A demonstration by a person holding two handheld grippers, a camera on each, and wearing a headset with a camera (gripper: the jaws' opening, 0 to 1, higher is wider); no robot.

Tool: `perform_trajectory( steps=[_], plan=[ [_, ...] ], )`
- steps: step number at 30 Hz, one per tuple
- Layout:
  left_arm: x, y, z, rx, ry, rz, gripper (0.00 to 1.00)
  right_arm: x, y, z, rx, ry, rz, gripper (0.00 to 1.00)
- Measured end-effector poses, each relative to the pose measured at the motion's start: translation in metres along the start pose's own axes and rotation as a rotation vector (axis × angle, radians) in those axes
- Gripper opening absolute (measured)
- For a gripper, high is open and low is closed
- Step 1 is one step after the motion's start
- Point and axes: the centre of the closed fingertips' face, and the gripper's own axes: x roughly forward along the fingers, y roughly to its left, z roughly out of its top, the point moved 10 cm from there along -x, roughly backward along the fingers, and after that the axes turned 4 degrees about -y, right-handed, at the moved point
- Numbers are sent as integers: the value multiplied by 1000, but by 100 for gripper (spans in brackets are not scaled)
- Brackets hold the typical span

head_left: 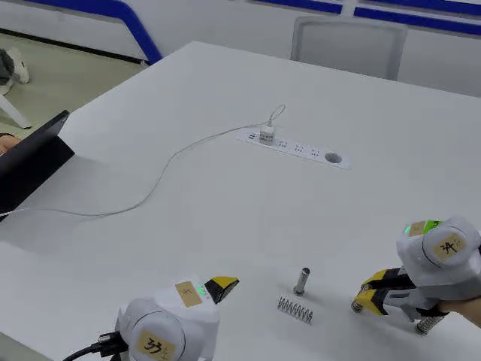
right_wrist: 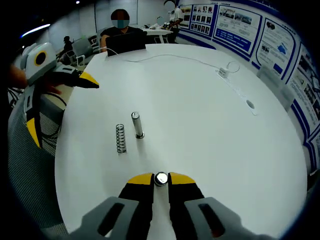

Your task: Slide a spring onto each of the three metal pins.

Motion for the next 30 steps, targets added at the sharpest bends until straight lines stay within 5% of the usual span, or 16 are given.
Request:
perform_trajectory(
  steps=[10, 18, 30],
  plan=[
    [0, 1, 0, -6, -1, 2, 96, -10, 1, 7, 2, -43, -33, 18],
    [0, 0, 0, 25, 10, 13, 96, -25, 13, 26, -8, -130, -55, 19],
    [-1, 0, 1, 33, 11, 15, 95, -4, 52, 36, -57, -153, 35, 19]
  ],
)
